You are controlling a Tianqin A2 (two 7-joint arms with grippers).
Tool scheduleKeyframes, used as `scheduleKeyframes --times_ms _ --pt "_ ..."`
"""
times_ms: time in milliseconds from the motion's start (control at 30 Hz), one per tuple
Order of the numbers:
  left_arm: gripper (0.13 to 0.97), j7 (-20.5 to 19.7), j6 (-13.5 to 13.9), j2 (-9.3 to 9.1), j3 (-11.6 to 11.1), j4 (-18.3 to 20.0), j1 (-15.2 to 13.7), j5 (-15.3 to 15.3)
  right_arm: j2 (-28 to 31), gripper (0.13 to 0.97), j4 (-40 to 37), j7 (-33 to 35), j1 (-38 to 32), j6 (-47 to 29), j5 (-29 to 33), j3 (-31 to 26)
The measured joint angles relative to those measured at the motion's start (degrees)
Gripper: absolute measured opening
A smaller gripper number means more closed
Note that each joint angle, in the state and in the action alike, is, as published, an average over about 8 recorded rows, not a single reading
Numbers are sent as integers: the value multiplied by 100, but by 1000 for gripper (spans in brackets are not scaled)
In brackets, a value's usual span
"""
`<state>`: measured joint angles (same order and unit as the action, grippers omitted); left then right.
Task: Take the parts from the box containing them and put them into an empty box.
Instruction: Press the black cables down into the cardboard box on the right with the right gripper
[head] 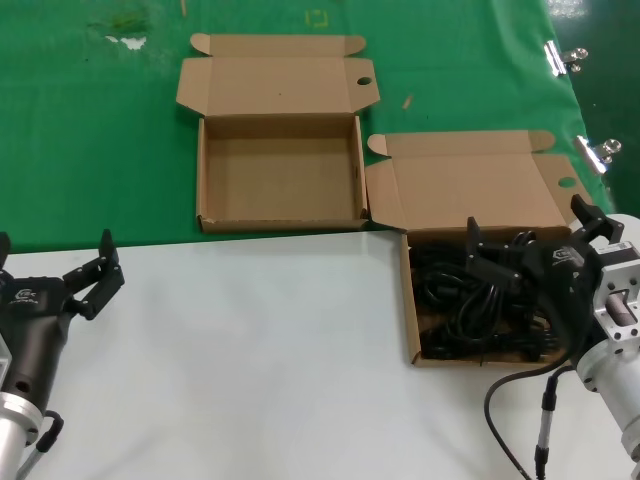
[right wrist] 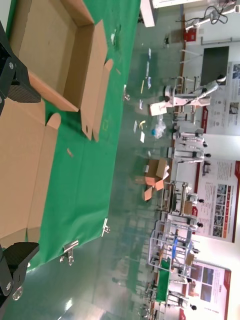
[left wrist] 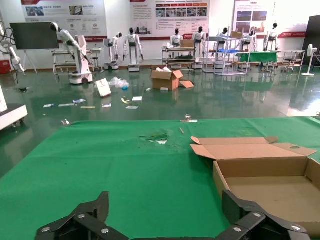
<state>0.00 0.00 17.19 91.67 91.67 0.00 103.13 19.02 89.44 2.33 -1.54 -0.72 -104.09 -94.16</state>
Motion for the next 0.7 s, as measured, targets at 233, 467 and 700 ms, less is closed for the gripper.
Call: scheduleKeyframes --times_ms 233,467,700 --pt "753 0 0 0 0 0 0 0 74 966 115 271 -41 -271 -46 67" --pt "578 0 0 0 0 0 0 -1 342 966 4 553 -259 -812 45 231" --pt "427 0 0 0 0 0 0 -1 1135 966 -156 418 -621 -1456 97 103"
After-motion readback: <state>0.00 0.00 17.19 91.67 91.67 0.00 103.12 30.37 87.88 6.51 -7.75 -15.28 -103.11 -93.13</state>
